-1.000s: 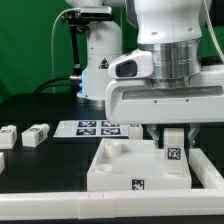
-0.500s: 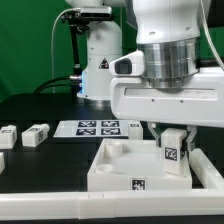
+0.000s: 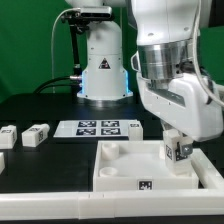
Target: Assemble one leg
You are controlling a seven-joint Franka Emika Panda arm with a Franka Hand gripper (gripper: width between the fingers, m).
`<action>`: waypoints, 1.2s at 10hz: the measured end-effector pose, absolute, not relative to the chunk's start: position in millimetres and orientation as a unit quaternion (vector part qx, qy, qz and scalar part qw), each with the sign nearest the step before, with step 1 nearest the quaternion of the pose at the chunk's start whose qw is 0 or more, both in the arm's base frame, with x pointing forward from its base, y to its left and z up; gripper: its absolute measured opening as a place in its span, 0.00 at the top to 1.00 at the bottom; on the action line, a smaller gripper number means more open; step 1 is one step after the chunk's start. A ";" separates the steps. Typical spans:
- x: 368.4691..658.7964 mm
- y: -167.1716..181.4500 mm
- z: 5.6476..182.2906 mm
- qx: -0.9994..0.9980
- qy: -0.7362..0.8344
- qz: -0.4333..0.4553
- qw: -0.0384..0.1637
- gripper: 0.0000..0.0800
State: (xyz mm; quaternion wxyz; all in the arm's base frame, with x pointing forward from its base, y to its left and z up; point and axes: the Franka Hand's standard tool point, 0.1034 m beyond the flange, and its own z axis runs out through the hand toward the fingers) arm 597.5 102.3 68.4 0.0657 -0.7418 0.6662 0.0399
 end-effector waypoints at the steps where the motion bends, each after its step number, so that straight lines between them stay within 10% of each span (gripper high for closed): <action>1: 597.3 102.8 68.3 -0.730 0.680 0.042 0.065 0.64; 2: 597.3 102.8 68.3 -0.740 0.668 0.041 0.066 0.64; 5: 596.4 106.3 67.9 -0.794 0.604 0.035 0.067 0.21; 12: 596.3 104.6 66.7 -0.972 0.228 0.004 0.061 0.19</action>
Offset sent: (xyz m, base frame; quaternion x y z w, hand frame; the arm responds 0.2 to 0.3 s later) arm -0.0057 0.0040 -0.0018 -0.0037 0.0090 -0.0319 0.9994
